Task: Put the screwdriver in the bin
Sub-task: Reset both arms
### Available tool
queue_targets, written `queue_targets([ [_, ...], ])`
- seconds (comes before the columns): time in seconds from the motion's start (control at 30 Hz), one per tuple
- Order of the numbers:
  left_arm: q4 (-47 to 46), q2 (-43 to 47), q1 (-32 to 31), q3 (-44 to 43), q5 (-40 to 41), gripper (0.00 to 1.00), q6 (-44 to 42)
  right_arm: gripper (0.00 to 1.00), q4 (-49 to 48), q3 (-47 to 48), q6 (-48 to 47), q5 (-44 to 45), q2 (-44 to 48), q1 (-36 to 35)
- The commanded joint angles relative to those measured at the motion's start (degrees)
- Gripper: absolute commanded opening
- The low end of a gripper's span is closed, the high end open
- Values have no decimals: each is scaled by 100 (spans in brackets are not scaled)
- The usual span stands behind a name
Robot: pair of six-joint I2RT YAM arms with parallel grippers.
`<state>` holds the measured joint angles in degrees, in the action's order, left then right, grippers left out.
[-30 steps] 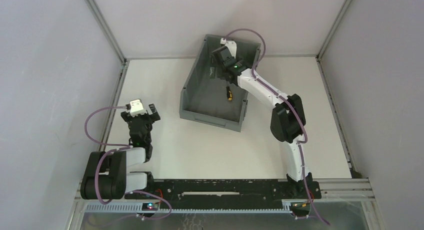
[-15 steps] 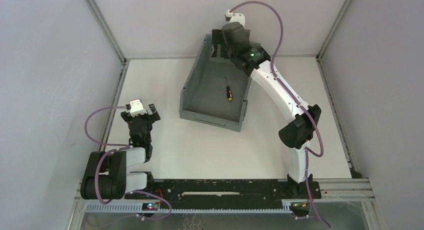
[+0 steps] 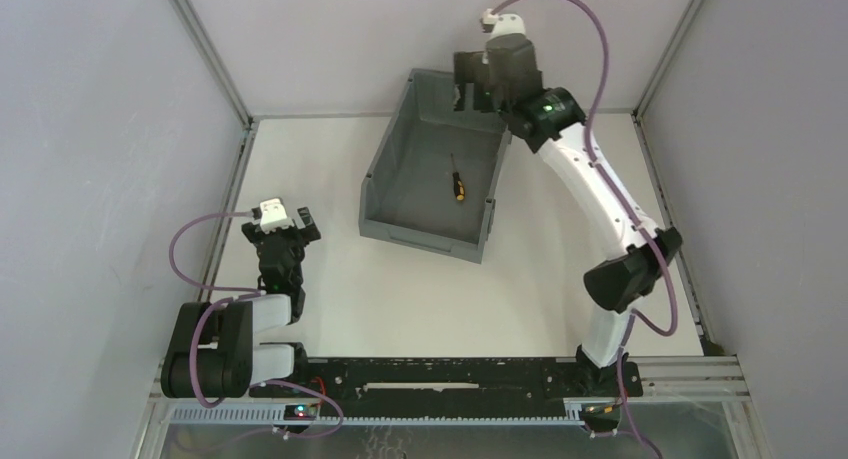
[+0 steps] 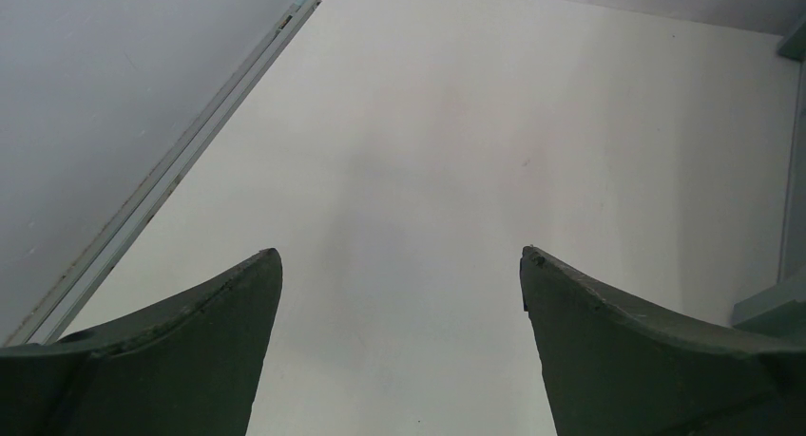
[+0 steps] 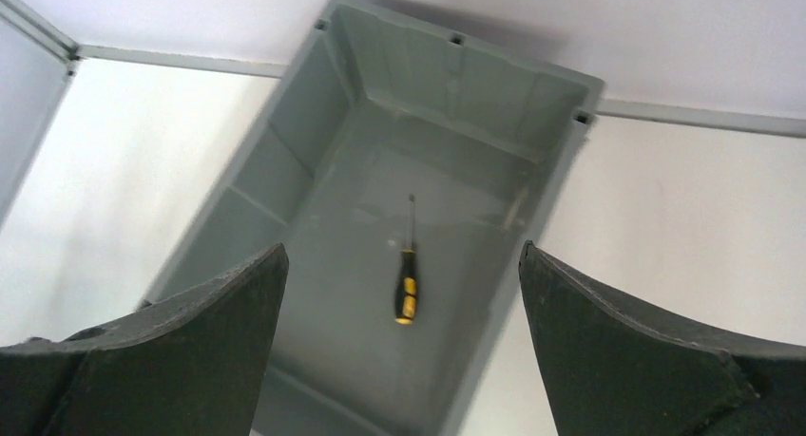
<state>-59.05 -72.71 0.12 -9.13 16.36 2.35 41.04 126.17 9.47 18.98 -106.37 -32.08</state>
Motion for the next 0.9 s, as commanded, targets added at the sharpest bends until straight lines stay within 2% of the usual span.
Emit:
queue_targets([
  [0.0, -173, 46, -30, -186, 72, 100, -138, 100, -260, -806, -315, -545, 924, 692],
  [0.23, -175, 46, -30, -183, 77, 100, -138, 100, -689, -2100, -530, -1439, 1992, 2028],
  [0.53, -177, 49, -30, -187, 69, 100, -138, 100, -715, -2867, -768, -2428, 2707, 3389],
  [0.87, -177, 45, -30, -187, 69, 100, -138, 100, -735, -3037, -939, -2642, 2806, 3544],
])
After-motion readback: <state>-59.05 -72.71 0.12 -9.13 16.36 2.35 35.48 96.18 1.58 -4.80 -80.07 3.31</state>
